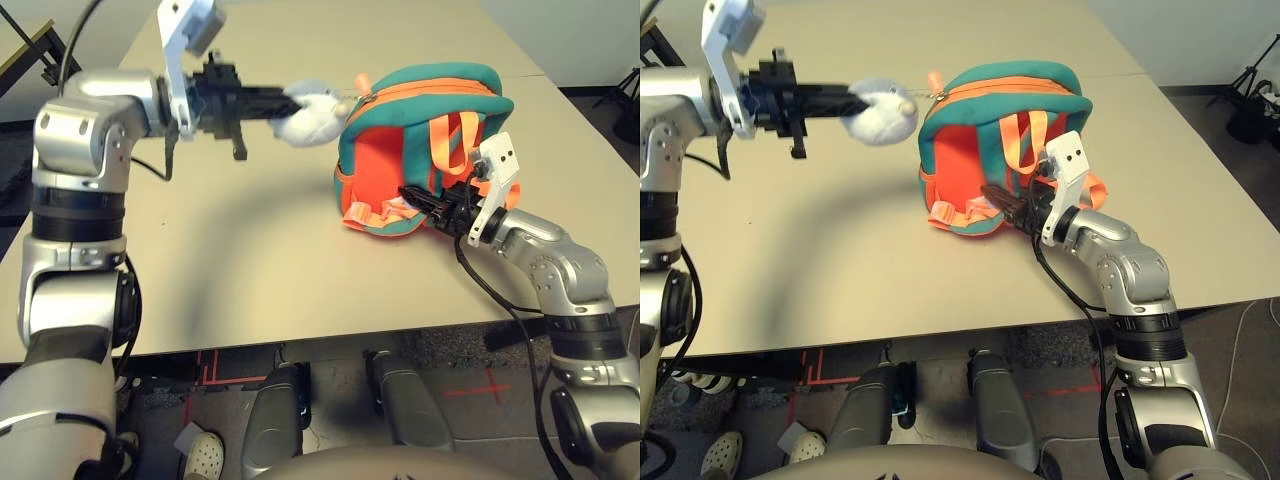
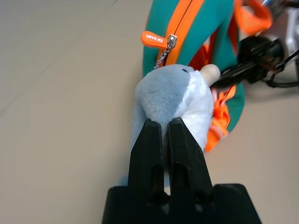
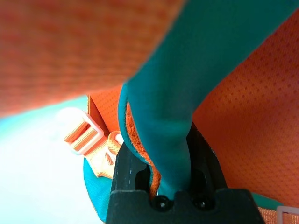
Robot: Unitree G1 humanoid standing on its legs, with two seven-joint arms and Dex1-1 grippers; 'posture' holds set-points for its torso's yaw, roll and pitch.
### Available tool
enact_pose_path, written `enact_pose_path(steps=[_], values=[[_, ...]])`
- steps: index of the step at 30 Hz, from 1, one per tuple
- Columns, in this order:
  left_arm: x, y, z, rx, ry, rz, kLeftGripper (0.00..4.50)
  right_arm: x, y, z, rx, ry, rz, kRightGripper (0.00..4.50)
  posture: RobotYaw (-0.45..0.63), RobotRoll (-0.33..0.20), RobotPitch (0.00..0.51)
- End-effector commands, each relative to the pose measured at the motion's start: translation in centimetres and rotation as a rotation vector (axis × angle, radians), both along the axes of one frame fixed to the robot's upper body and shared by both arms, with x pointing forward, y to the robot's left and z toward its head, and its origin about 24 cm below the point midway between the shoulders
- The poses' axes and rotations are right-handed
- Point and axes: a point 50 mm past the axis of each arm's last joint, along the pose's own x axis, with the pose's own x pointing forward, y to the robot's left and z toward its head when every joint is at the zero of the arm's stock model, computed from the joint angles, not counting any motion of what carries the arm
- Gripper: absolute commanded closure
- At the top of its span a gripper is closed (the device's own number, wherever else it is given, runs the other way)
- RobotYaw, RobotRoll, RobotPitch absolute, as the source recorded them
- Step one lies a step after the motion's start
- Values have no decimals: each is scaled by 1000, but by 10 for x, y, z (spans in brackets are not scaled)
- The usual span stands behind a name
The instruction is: Put the pencil case into the backpack and zip it.
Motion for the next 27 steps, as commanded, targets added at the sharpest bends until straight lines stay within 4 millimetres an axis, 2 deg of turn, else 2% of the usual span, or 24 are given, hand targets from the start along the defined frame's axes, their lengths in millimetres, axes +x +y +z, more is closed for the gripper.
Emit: enact_pose_path(steps=[1, 8, 17, 27], values=[[0, 11, -18, 5, 56, 90, 4500, 0, 1, -14, -31, 69, 4, 3919, -129, 0, 149], [1, 16, -58, -8, 190, 182, 4500, 1, 2, -14, -36, 69, 10, 3919, -129, 0, 149], [4, 6, -104, -23, 342, 216, 4500, 2, 3, -14, -39, 67, 10, 3919, -140, 0, 147], [12, -19, -127, 9, 397, 173, 4500, 2, 3, -16, -39, 67, 1, 3919, -148, 0, 144]])
